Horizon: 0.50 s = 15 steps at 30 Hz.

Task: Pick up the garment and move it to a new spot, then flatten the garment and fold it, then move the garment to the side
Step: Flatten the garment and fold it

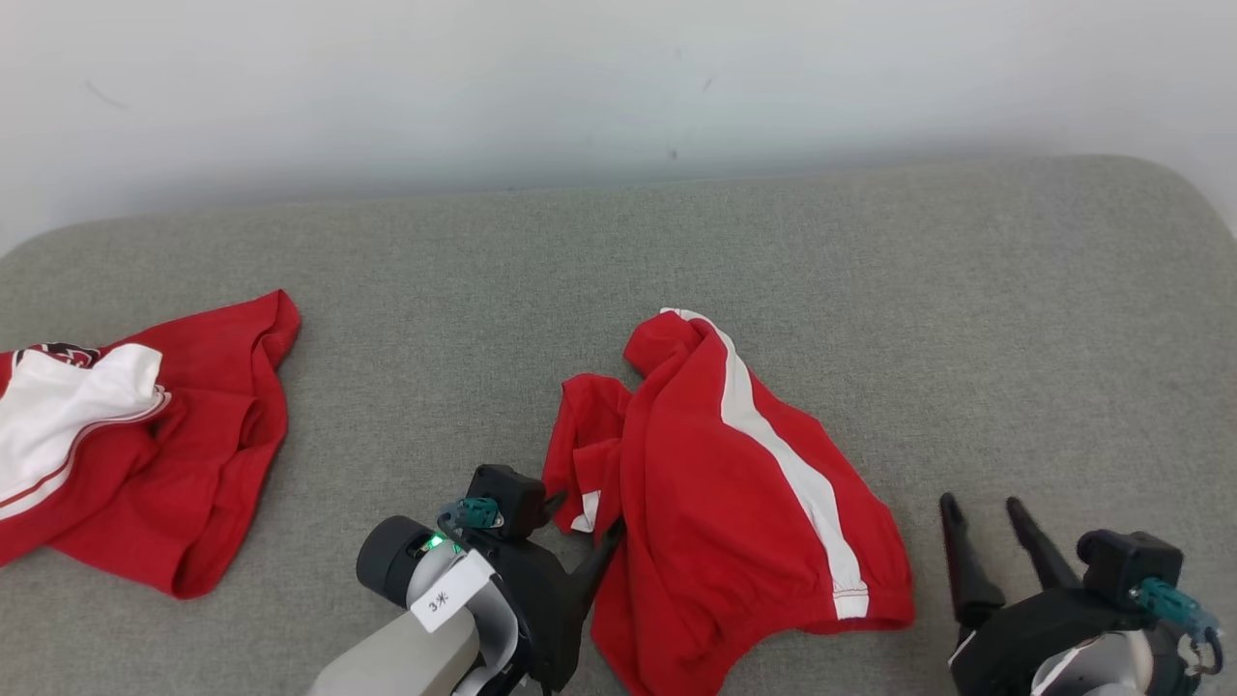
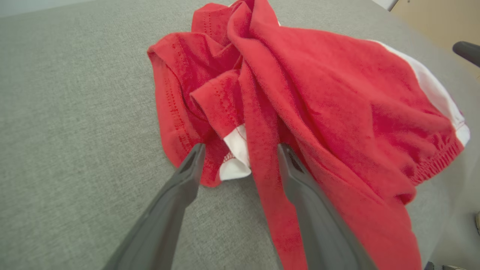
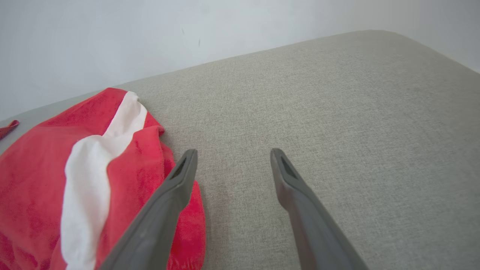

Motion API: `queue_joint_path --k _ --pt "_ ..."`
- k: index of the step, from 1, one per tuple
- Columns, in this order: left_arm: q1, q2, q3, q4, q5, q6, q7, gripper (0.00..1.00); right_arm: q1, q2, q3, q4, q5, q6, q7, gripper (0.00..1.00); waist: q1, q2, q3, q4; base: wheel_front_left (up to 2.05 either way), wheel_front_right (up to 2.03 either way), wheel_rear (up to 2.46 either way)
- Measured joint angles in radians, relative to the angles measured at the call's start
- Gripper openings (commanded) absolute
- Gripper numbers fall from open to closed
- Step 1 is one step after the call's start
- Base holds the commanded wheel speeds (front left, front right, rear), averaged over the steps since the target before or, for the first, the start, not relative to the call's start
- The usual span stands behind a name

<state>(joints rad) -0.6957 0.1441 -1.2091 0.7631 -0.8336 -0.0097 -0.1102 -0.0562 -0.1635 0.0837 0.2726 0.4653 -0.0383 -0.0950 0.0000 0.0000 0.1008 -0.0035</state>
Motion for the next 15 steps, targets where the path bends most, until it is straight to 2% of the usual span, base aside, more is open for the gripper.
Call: queue_joint_path --k 8,15 --pt "-0.026 -0.004 0.026 -0.089 0.052 0.055 -0.094 1.00 0.050 0.002 0.014 -0.017 0.028 0.036 0.017 1.00 0.0000 0.0000 -0.015 0.015 0.00 0.00 0.00" --pt "-0.098 -0.020 0.061 -0.110 0.050 0.060 -0.101 1.00 0.050 0.021 0.049 -0.043 0.036 0.059 0.034 1.00 0.0000 0.0000 -0.019 -0.004 0.00 0.00 0.00"
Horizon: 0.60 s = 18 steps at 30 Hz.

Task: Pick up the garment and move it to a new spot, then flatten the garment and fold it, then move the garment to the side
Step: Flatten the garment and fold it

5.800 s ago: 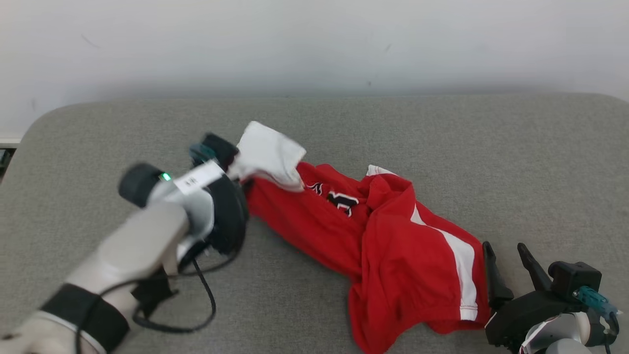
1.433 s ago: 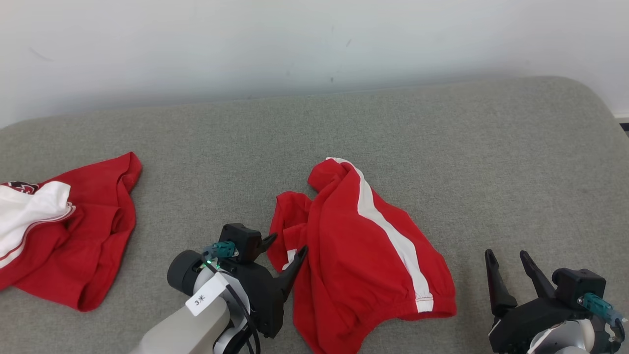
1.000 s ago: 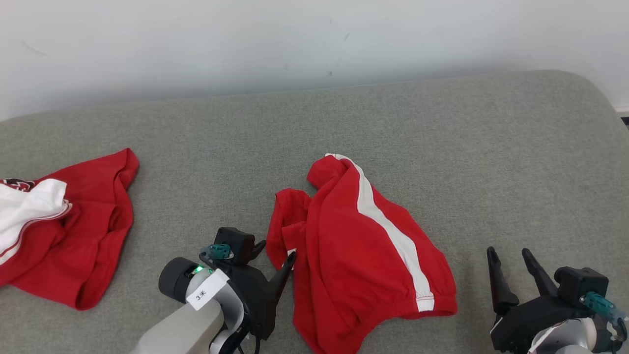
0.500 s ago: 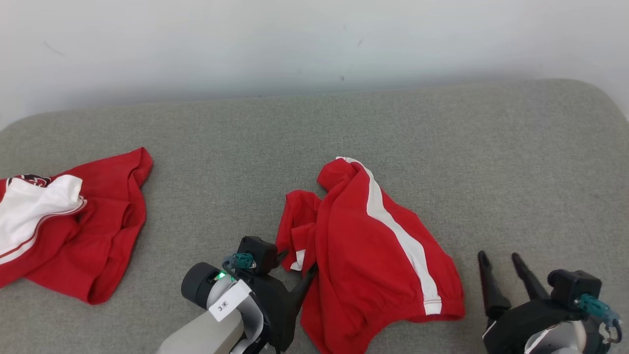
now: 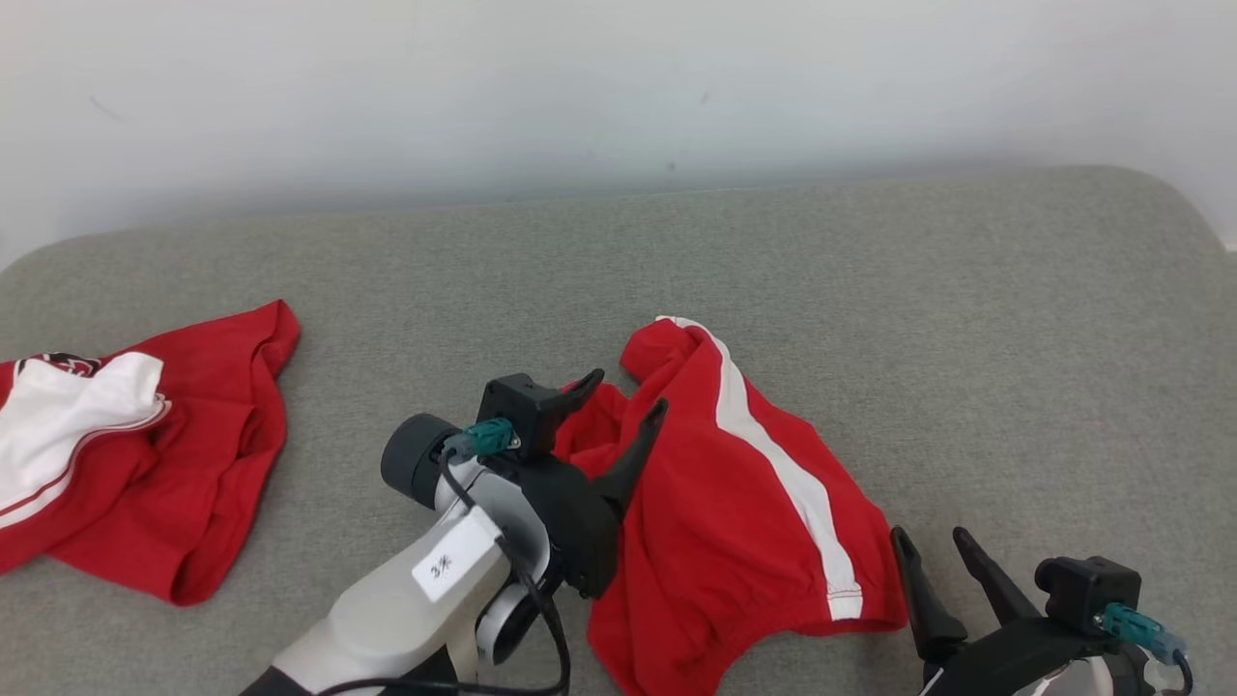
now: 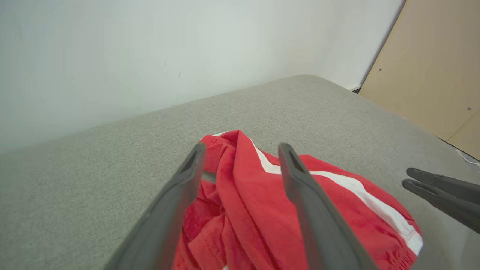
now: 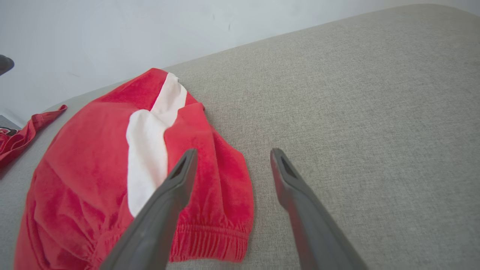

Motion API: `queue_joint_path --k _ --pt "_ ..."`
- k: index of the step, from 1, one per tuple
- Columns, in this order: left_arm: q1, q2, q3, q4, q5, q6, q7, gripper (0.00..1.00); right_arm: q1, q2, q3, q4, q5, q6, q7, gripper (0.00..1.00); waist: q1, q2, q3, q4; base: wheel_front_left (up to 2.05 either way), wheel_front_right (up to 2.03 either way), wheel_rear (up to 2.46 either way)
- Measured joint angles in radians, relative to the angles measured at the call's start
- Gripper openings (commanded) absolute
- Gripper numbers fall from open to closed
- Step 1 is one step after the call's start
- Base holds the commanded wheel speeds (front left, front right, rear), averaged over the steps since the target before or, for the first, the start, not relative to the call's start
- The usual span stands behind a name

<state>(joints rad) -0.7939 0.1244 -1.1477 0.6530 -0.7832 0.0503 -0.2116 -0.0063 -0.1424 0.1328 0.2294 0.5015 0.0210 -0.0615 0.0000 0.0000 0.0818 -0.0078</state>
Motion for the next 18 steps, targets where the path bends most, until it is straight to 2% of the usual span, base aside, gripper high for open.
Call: queue_joint_path --k 6,11,18 --pt "-0.038 -0.026 0.024 0.092 -0.066 -0.062 0.058 1.00 -0.005 0.002 0.024 -0.008 -0.002 0.006 0.018 1.00 0.0000 0.0000 0.008 -0.034 0.00 0.00 0.00" --pt "-0.064 -0.033 0.003 0.197 -0.080 -0.102 0.135 1.00 -0.028 0.008 0.035 -0.012 -0.011 0.006 0.027 1.00 0.0000 0.0000 0.018 -0.074 0.00 0.00 0.00" --pt "-0.081 -0.051 0.007 0.297 -0.113 -0.123 0.197 1.00 -0.029 0.009 0.039 -0.017 -0.012 0.006 0.035 1.00 0.0000 0.0000 0.035 -0.130 0.00 0.00 0.00"
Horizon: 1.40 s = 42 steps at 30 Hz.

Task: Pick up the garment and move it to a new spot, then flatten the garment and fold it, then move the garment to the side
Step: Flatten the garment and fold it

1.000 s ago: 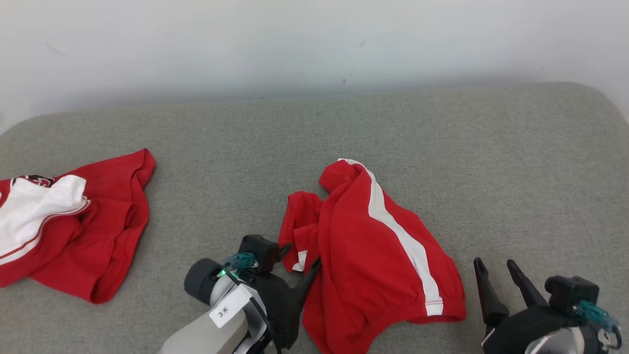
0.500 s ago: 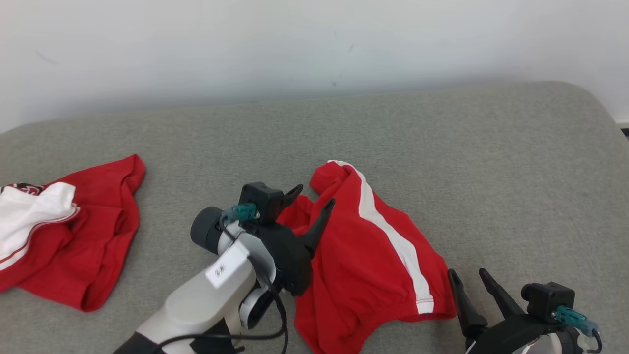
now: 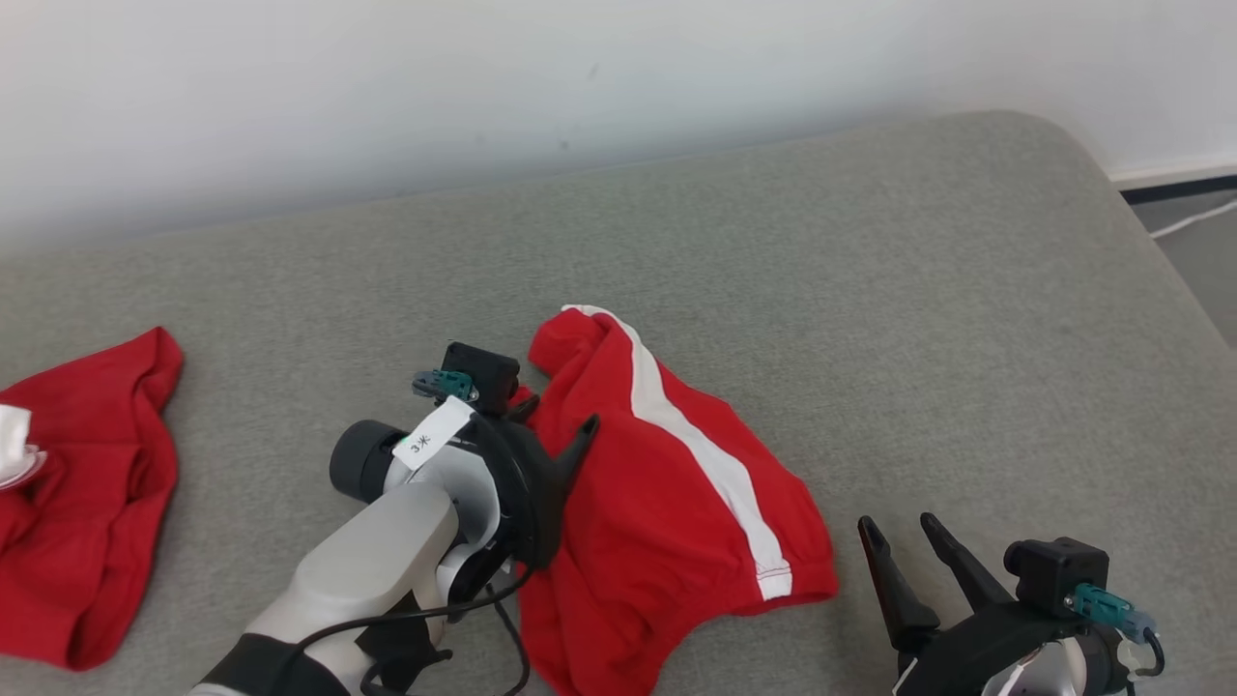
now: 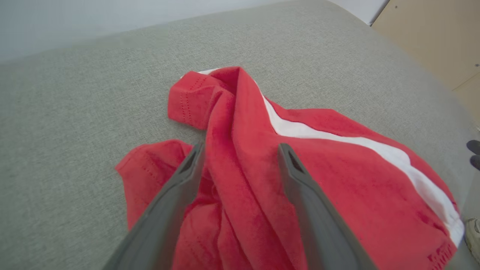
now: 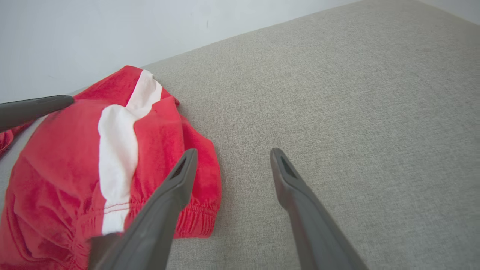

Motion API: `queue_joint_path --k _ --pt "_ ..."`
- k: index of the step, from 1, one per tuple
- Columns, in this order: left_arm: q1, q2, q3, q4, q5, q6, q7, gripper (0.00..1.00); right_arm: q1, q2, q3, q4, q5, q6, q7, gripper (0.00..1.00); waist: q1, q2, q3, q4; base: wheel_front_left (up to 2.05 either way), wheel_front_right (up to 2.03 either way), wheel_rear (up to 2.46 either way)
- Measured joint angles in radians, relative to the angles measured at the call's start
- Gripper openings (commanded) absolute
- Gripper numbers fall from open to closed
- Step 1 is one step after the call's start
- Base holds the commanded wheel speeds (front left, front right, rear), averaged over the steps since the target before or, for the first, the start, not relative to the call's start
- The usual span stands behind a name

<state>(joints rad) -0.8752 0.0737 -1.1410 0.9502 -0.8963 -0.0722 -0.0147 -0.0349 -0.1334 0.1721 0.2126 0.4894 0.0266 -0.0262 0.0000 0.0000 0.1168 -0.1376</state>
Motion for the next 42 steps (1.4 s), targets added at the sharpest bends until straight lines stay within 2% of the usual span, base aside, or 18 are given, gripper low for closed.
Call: queue_joint_path --k 2,3,4,5,9,14,17,21,25,28,33,39,42 --pt "0.000 -0.004 -0.004 0.026 0.001 0.000 0.020 1.00 -0.002 0.002 0.000 -0.003 0.000 -0.001 0.000 1.00 0.0000 0.0000 0.006 -0.014 0.00 0.00 0.00" --pt "0.000 -0.005 -0.009 0.042 0.002 0.000 0.026 0.92 -0.004 0.001 0.000 -0.003 -0.002 -0.002 0.000 1.00 0.0000 0.0000 0.009 -0.020 0.00 0.00 0.00" --pt "0.000 -0.005 -0.014 0.057 0.007 0.000 0.035 0.60 -0.010 0.001 0.000 -0.002 -0.006 -0.002 0.000 1.00 0.0001 0.0000 0.011 -0.027 0.00 0.00 0.00" --pt "0.000 -0.005 -0.019 0.070 0.007 -0.008 0.044 0.00 -0.015 0.001 -0.002 -0.004 -0.007 -0.002 0.000 1.00 0.0000 0.0000 0.013 -0.032 0.00 0.00 0.00" --pt "-0.001 -0.010 -0.008 0.085 -0.002 -0.019 0.046 0.00 -0.010 -0.005 -0.023 -0.015 -0.007 -0.015 -0.002 1.00 0.0000 0.0000 0.021 -0.037 0.00 0.00 0.00" --pt "-0.055 -0.015 0.059 0.091 -0.026 -0.020 -0.011 0.00 -0.010 -0.012 -0.031 -0.014 -0.007 -0.019 -0.009 1.00 0.0000 0.0000 0.022 -0.017 0.00 0.00 0.00" --pt "-0.109 -0.002 0.130 0.095 -0.068 -0.003 -0.081 0.00 -0.012 -0.010 -0.030 -0.010 -0.007 -0.019 -0.009 1.00 0.0000 0.0000 0.018 0.004 0.00 0.00 0.00" --pt "-0.126 0.049 0.193 0.097 -0.088 0.041 -0.168 0.00 -0.013 -0.008 -0.029 -0.001 -0.007 -0.019 -0.018 1.00 0.0000 0.0000 0.008 0.036 0.00 0.00 0.00" --pt "-0.061 0.051 0.199 0.090 -0.109 0.058 -0.213 0.00 -0.012 -0.007 -0.031 0.007 -0.007 -0.022 -0.020 1.00 0.0000 0.0000 -0.002 0.072 0.00 0.00 0.00" --pt "0.047 0.023 0.201 0.066 -0.125 0.064 -0.225 0.00 -0.010 -0.007 -0.033 0.009 -0.007 -0.026 -0.027 1.00 0.0000 0.0000 -0.010 0.100 0.00 0.00 0.00" --pt "0.153 -0.004 0.207 -0.014 -0.133 0.081 -0.234 0.00 -0.010 -0.009 -0.037 0.013 -0.007 -0.027 -0.028 1.00 0.0000 0.0000 -0.020 0.142 0.00 0.00 0.00" --pt "0.155 -0.016 0.237 -0.164 -0.131 0.082 -0.236 0.00 -0.017 -0.012 -0.030 0.040 -0.007 -0.026 -0.028 1.00 0.0000 0.0000 -0.046 0.162 0.00 0.00 0.00" --pt "0.154 -0.024 0.284 -0.263 -0.131 0.100 -0.236 0.00 -0.016 -0.012 -0.028 0.046 -0.007 -0.026 -0.028 1.00 0.0000 0.0000 -0.066 0.160 0.00 0.00 0.00"
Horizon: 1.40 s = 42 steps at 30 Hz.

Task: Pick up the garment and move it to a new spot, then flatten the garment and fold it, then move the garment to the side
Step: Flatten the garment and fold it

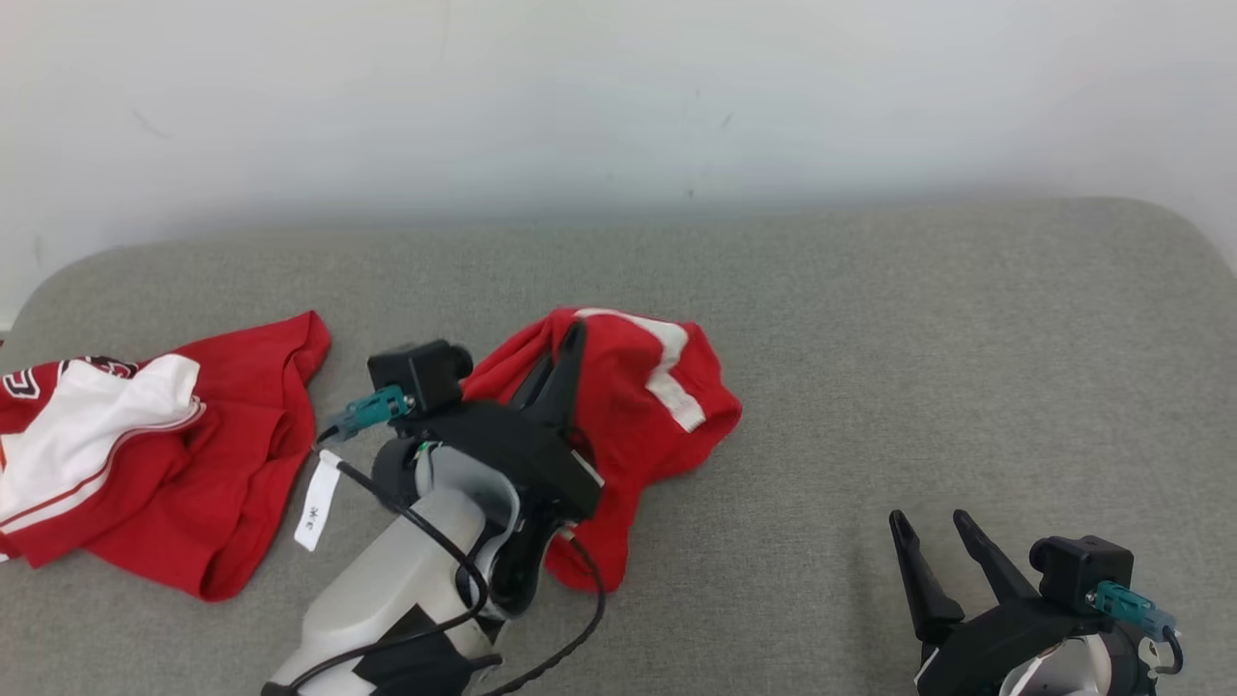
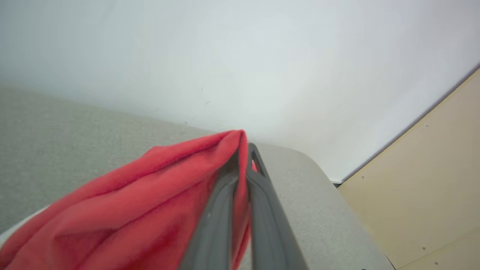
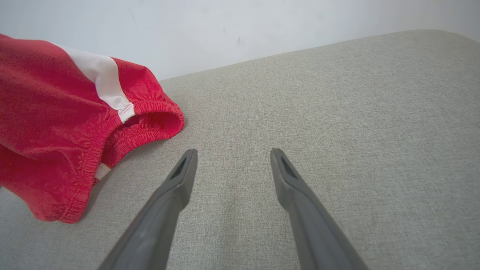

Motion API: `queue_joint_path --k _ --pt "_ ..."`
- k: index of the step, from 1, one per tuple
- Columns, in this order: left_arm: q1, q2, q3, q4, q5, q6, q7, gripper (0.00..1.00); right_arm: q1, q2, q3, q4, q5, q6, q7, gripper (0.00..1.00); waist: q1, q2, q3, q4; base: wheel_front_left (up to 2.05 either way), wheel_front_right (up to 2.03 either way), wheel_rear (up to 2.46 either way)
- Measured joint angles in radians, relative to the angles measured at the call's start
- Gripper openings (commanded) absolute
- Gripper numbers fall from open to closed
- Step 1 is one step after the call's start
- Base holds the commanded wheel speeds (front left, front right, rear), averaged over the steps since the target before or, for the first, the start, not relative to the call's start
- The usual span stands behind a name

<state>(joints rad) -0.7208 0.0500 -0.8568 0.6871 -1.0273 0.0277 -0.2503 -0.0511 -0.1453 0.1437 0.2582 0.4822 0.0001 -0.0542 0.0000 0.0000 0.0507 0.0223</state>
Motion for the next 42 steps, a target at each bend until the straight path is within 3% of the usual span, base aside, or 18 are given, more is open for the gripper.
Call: queue_joint_path --k 5,8,13,24,25,26,27,37,42 --pt "0.000 -0.008 0.031 -0.166 0.029 0.045 0.000 0.00 0.012 -0.003 -0.005 0.001 0.000 0.000 -0.003 1.00 -0.0001 0.0001 -0.030 -0.023 0.00 0.00 0.00" --pt "0.028 -0.012 -0.017 -0.195 0.073 0.057 -0.002 0.00 0.042 -0.007 -0.009 -0.003 0.000 0.000 -0.008 1.00 -0.0001 0.0000 -0.037 -0.042 0.00 0.00 0.00" --pt "0.137 -0.005 -0.078 -0.119 0.081 0.065 -0.001 0.00 0.042 -0.002 -0.004 -0.007 0.000 0.000 -0.008 1.00 0.0000 0.0000 -0.021 -0.052 0.00 0.00 0.00" --pt "0.191 0.000 -0.145 0.008 0.118 0.067 0.008 0.00 0.019 -0.001 0.000 -0.012 0.000 0.000 -0.008 1.00 -0.0001 0.0001 0.007 -0.052 0.00 0.00 0.00" --pt "0.198 0.000 -0.151 0.009 0.118 0.064 0.015 0.15 0.018 -0.002 -0.001 -0.012 0.000 0.000 -0.008 1.00 0.0000 0.0000 0.009 -0.050 0.00 0.00 0.00" --pt "0.203 0.000 -0.153 0.009 0.118 0.059 0.017 0.47 0.018 -0.003 -0.001 -0.012 0.000 0.000 -0.008 1.00 0.0000 0.0001 0.012 -0.048 0.00 0.00 0.00" --pt "0.205 0.003 -0.152 0.009 0.118 0.060 0.016 1.00 0.016 -0.003 0.000 -0.011 0.000 0.000 -0.008 1.00 0.0000 0.0000 0.014 -0.046 0.00 0.00 0.00" --pt "0.156 0.079 -0.089 -0.160 0.143 0.060 0.006 1.00 0.001 -0.003 -0.001 0.000 0.000 0.001 -0.009 1.00 0.0000 0.0001 0.003 -0.031 0.00 0.00 0.00" --pt "0.076 0.124 -0.053 -0.147 0.151 0.069 0.004 1.00 0.001 0.008 0.015 0.001 0.000 0.004 -0.008 1.00 -0.0001 0.0000 0.001 -0.039 0.00 0.00 0.00"
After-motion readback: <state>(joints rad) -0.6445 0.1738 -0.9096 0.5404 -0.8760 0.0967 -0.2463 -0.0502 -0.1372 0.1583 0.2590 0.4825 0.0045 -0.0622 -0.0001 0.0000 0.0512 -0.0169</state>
